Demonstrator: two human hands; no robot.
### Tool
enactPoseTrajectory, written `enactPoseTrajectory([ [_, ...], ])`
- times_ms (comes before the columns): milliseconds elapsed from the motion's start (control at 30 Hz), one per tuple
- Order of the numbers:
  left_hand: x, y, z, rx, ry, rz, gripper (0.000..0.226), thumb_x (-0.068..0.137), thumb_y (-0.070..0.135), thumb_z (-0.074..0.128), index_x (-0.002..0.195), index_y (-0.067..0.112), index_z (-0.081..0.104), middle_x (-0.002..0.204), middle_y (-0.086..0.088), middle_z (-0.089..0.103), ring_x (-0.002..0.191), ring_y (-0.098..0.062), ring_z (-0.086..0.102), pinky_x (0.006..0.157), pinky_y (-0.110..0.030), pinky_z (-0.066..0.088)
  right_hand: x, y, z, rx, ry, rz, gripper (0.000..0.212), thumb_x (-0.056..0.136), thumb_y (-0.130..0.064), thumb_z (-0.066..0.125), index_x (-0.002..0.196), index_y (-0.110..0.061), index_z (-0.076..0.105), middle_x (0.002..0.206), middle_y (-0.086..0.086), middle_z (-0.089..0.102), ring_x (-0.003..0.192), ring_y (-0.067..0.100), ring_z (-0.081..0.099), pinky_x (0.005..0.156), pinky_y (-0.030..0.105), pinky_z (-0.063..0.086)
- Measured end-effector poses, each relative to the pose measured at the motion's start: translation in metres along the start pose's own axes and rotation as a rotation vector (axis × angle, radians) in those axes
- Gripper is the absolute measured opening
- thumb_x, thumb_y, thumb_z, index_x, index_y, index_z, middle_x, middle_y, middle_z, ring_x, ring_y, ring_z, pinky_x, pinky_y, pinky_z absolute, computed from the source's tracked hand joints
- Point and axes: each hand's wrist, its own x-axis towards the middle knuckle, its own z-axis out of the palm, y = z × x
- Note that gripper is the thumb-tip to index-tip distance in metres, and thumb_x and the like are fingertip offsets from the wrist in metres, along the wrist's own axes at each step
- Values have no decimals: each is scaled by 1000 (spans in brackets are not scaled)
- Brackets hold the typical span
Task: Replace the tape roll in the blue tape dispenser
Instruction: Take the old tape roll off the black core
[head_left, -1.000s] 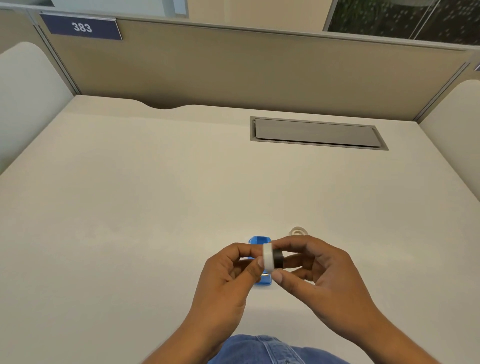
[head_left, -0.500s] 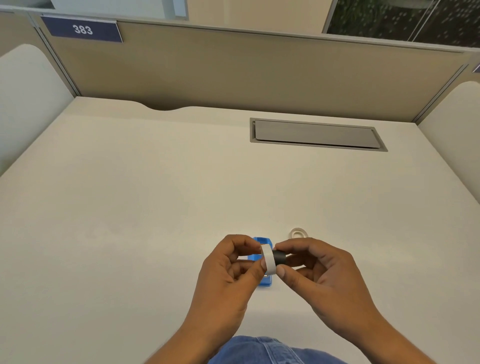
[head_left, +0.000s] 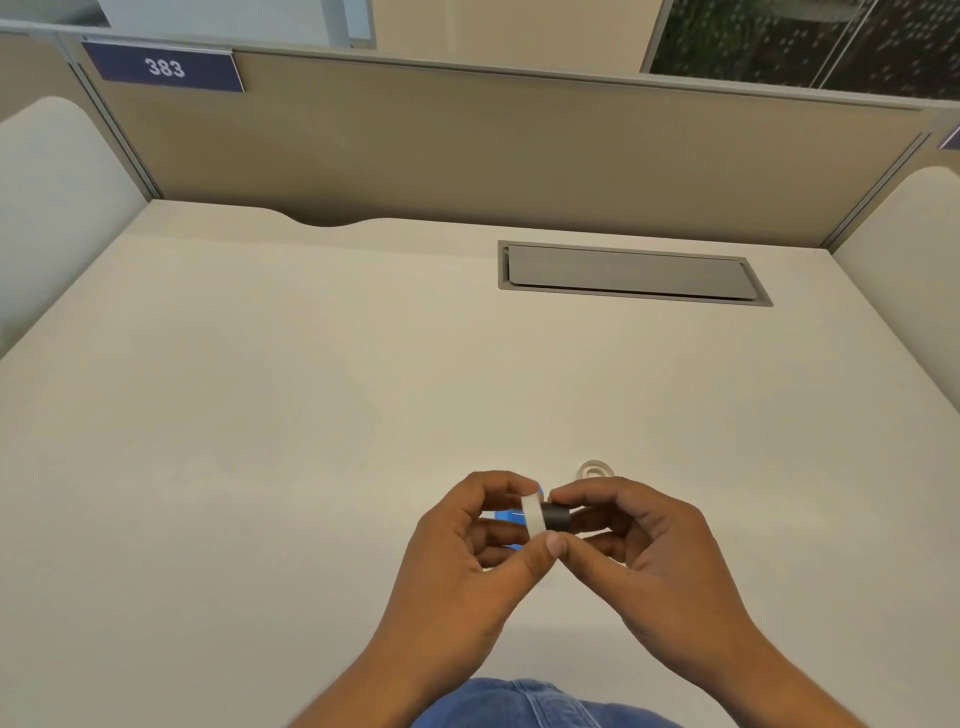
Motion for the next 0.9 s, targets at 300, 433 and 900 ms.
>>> enactPoseTrajectory([
  [300, -2, -3, 1, 66, -25, 5, 21, 91, 18, 45, 89, 35, 56, 80, 4, 65, 61, -6, 52, 56, -15, 45, 1, 1, 0, -32, 35, -37, 43, 78, 2, 77, 98, -36, 73, 97, -9, 76, 85, 14, 70, 67, 17, 54],
  [433, 1, -1, 5, 9, -66, -35, 19, 86, 51, 55, 91, 36, 66, 67, 10, 64, 56, 1, 57, 53, -11, 45, 2, 1, 0, -19, 45, -42, 36, 73, -17, 81, 103, -34, 69, 101, -3, 75, 85, 18, 69, 64, 18, 53],
  [900, 19, -5, 12, -251, 39, -173, 33, 81, 53, 60, 95, 23, 69, 86, -4, 70, 68, -16, 64, 68, -27, 54, 3, 4, 1, -270, 31, -163, 27, 66, -42, 80, 91, -41, 72, 93, -11, 66, 79, 16, 63, 58, 20, 49],
])
